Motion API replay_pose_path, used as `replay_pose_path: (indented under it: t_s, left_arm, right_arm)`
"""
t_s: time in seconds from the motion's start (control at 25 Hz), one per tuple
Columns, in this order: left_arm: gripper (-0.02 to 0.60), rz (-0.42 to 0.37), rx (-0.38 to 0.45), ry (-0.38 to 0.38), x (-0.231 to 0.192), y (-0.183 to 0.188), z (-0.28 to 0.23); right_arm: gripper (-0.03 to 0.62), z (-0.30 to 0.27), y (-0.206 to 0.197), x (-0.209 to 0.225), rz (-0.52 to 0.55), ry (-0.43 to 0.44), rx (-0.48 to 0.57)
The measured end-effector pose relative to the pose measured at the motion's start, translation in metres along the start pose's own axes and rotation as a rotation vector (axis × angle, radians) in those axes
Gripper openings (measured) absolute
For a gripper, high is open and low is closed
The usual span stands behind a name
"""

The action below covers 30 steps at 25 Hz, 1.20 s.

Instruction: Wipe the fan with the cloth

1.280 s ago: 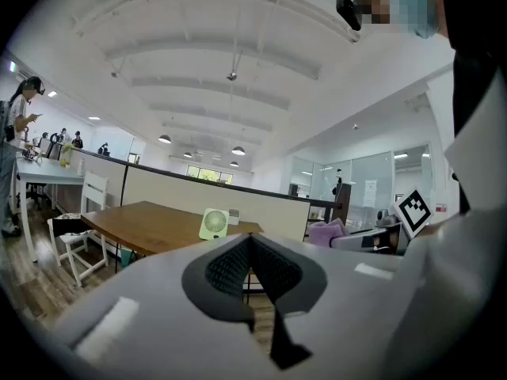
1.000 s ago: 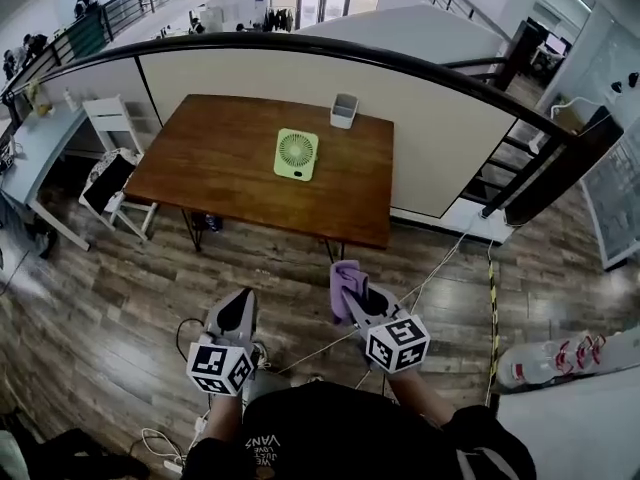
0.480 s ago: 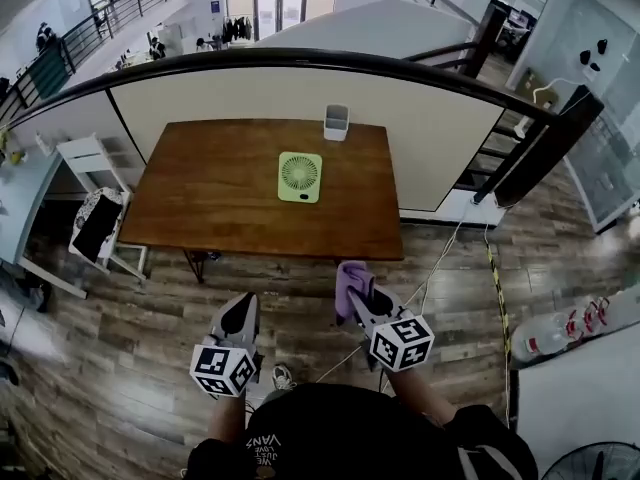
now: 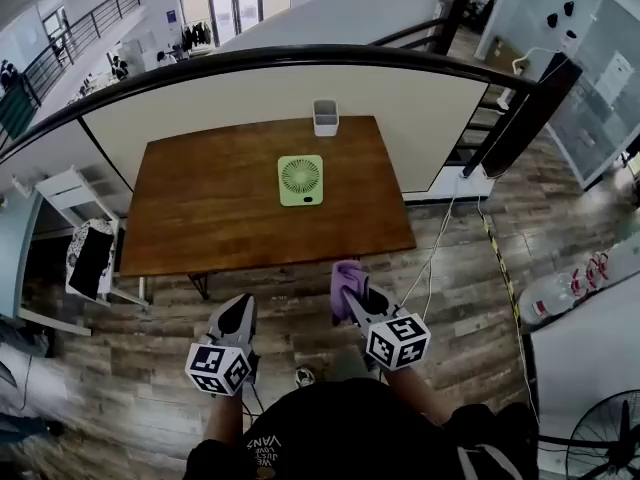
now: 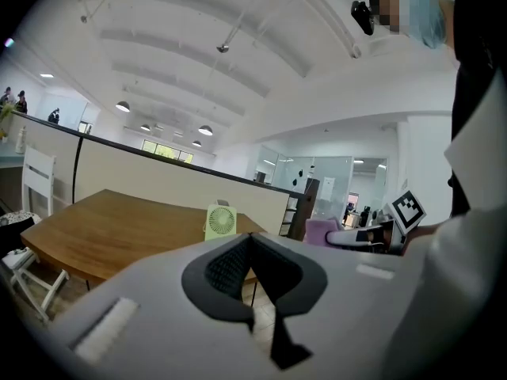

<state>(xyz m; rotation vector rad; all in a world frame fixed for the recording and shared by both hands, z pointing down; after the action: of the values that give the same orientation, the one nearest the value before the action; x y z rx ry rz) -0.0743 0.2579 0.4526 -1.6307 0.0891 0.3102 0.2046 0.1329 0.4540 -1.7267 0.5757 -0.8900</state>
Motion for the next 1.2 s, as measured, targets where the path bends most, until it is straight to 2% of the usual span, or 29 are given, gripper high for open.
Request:
replay_pose_path:
  t_s: [0.2, 0.4, 0.88, 1.2]
  left_arm:
    - [0.012, 0.026, -0.016, -0.024, -0.009, -0.008, -0.012]
    - [0.012, 0.026, -0.011, -0.010, -0.027, -0.006, -0.041]
    - [0.012, -0.021, -0.031, 0.017, -0.056, 0.005, -0.150]
    - [0.012, -0.016, -0.067, 0.060, -0.074, 0.000, -0.192]
  right_arm:
    - [0.092, -0.010, -0.003, 0.007, -0.005, -0.031, -0.023]
    - [0.092, -0.041, 0.004, 0.027, -0.022, -0.030, -0.018]
    - [0.092, -0.124, 0.030, 0.098, -0.014, 0.021, -0.055]
    - [0.092, -0.167, 0.036, 0.126, 0.000, 0.084, -0.103]
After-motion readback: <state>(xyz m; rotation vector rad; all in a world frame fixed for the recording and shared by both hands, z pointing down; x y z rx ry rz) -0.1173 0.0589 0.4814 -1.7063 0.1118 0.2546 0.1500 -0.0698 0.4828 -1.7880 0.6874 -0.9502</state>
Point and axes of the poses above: the fingertips, and each gripper's own axes: z backward along the fingers, x to its right, y out of its top, the point moved 10 cm from there along z, backward along the fingers, and after that the axes turned 9 degrees about x, right-handed, at the moved point
